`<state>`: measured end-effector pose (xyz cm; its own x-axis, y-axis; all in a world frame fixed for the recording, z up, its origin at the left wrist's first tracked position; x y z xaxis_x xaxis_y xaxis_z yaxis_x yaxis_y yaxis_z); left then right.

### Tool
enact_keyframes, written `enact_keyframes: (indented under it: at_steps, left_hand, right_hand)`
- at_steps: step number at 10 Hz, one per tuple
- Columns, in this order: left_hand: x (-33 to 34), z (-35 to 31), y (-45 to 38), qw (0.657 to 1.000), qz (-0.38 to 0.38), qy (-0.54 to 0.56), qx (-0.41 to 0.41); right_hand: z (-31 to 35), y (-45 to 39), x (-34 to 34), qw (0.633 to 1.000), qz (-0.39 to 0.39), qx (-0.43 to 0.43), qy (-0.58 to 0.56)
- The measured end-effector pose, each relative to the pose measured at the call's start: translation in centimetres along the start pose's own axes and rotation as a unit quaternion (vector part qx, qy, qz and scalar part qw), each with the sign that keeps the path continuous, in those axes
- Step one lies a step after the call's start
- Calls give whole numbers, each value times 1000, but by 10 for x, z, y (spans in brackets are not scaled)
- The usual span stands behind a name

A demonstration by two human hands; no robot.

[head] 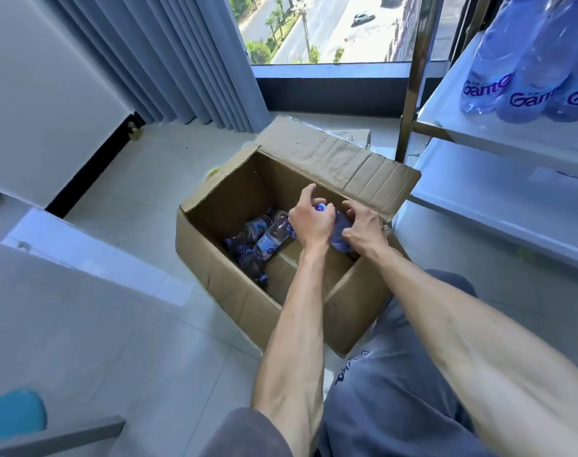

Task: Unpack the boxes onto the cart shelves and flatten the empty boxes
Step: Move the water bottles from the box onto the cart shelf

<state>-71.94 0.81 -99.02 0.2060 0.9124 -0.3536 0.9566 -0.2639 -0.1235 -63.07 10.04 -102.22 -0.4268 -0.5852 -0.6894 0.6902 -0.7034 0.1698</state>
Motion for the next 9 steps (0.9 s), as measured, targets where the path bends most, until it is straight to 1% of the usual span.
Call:
enact_keyframes:
  at_steps: [1,2,3,4,5,6,7,8,9]
  left_hand:
    - [0,-37,3,996,7,12,92]
    - [2,-71,18,988,29,30,147]
    - [4,-105,33,981,73,80,160]
    - [-1,-139,50,961,90,243,92]
    - [-10,-152,61,963,53,259,55]
    - [-10,-134,88,953,128,264,-69]
    - [1,-107,135,887,285,278,-233]
    - [13,-95,187,773,452,293,-336]
    - [25,-88,215,755,476,298,-337]
  right_hand:
    - [14,12,-5,998,10,-43,-32]
    - [21,25,-21,994,-71,-51,-69]
    - [24,37,-51,985,-146,-53,-80]
    - [18,65,-80,971,-194,-19,-140]
    - [9,105,-110,947,-249,13,-200]
    - [11,142,-144,928,-259,-29,-268]
    - [8,175,-174,882,-279,-100,-367]
    - [-1,199,-185,840,-265,-139,-452]
    - [-17,215,-195,846,-219,-115,-472]
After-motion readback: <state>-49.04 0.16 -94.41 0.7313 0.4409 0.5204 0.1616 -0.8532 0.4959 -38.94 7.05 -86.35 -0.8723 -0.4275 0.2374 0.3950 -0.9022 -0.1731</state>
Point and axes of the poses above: each hand's wrist, its own y-axis away from the middle knuckle, its own x-axis out of the palm, z = x × y, the point moved 4 cm from there along -y, towards the middle knuckle, and after that the axes turned 9 degrees about y, right-handed, at the moved point
